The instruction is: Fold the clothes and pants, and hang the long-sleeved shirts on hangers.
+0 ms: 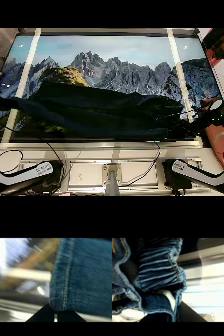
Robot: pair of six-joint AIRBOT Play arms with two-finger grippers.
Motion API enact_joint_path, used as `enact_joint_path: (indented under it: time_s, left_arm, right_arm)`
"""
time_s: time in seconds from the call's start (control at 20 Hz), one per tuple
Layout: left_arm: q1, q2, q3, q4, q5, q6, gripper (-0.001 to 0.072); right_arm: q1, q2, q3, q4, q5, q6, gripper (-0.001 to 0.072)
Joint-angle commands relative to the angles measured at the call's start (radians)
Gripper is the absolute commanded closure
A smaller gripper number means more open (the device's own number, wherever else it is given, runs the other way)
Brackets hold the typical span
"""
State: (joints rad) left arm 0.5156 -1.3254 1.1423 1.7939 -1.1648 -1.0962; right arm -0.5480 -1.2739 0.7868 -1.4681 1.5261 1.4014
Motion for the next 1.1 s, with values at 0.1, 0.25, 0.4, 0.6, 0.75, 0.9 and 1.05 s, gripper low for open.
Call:
enact_joint_path:
  time_s: [0.1,0.25,0.4,0.6,0.75,0.9,1.05]
  left_arm:
    - [0.025,0.002,-0.271,0.132,-0.061,0.005,0.0684]
    - [0.046,0.002,-0.281,0.232,-0.085,0.005,0.0683]
    - [0.074,0.002,-0.281,0.275,-0.096,0.005,0.0671]
    - [0.134,0.002,-0.277,0.274,-0.056,0.004,0.0057]
    - [0.164,0.005,-0.248,0.274,-0.049,0.003,0.0058]
    - [0.172,0.006,-0.178,0.263,-0.02,-0.026,0.0058]
    - [0.172,0.007,-0.062,0.216,0.021,-0.081,0.0059]
  right_arm:
    - [0.0,0.0,0.0,0.005,-0.012,0.0,0.0661]
    - [0.0,0.0,0.0,0.005,-0.014,0.0,0.066]
    - [0.0,0.0,0.0,0.005,-0.013,0.0,0.066]
    - [0.0,0.0,0.0,0.005,-0.004,0.0,0.066]
    - [0.0,0.0,0.001,0.0,0.002,0.0,0.0652]
    - [0.0,0.0,0.001,-0.005,0.007,0.0,0.0219]
    - [0.0,0.0,0.048,-0.002,0.054,0.0,0.0206]
